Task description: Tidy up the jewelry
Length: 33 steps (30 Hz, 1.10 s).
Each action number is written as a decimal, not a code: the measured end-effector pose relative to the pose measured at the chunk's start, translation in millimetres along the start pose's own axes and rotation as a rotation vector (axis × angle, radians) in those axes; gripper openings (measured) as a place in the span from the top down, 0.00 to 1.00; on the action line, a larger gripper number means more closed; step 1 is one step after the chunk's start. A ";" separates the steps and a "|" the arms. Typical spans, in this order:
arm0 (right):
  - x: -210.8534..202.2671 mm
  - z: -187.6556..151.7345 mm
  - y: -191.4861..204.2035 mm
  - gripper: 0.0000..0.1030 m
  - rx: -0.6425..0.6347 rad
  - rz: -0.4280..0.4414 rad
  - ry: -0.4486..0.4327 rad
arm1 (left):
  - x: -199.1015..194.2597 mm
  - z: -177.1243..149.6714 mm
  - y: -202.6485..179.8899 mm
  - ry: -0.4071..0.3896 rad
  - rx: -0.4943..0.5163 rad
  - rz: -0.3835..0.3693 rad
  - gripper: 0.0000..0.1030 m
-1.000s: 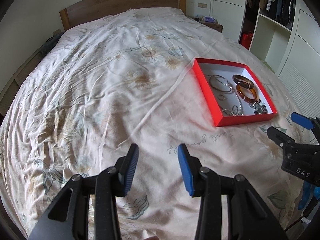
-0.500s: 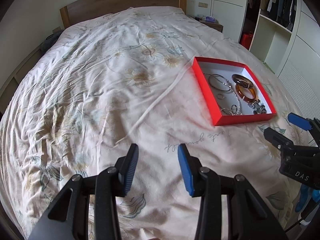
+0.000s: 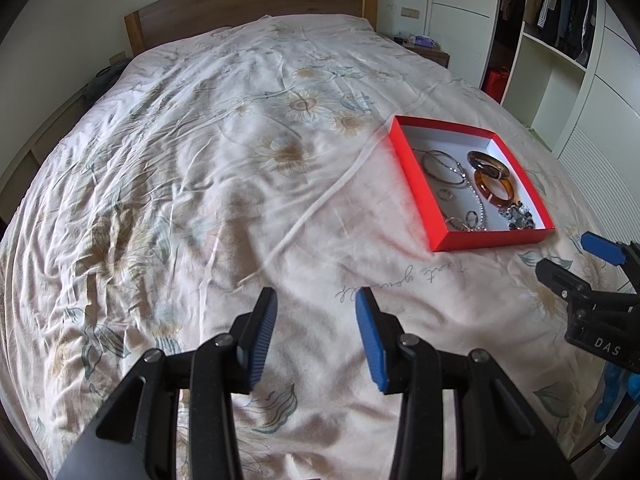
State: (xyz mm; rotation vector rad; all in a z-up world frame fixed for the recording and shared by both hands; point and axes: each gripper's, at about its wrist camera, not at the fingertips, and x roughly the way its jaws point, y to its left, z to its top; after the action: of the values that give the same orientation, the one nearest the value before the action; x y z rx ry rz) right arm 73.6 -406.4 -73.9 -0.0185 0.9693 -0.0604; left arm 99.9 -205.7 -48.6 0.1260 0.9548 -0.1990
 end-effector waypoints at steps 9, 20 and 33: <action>-0.9 -0.6 0.5 0.15 -0.003 -0.002 0.004 | 1.0 -0.2 5.1 0.003 -0.020 0.010 0.62; -1.7 -1.3 2.8 0.15 -0.011 -0.004 0.007 | 2.5 -1.7 12.1 0.005 -0.035 0.016 0.62; -0.3 -0.3 3.2 0.15 -0.013 -0.006 0.010 | 3.6 -2.7 13.6 0.007 -0.041 0.021 0.57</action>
State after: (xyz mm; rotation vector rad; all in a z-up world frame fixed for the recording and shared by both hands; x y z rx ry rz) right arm 73.3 -403.2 -74.0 -0.0333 0.9792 -0.0592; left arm 102.9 -192.3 -52.9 0.0991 0.9635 -0.1596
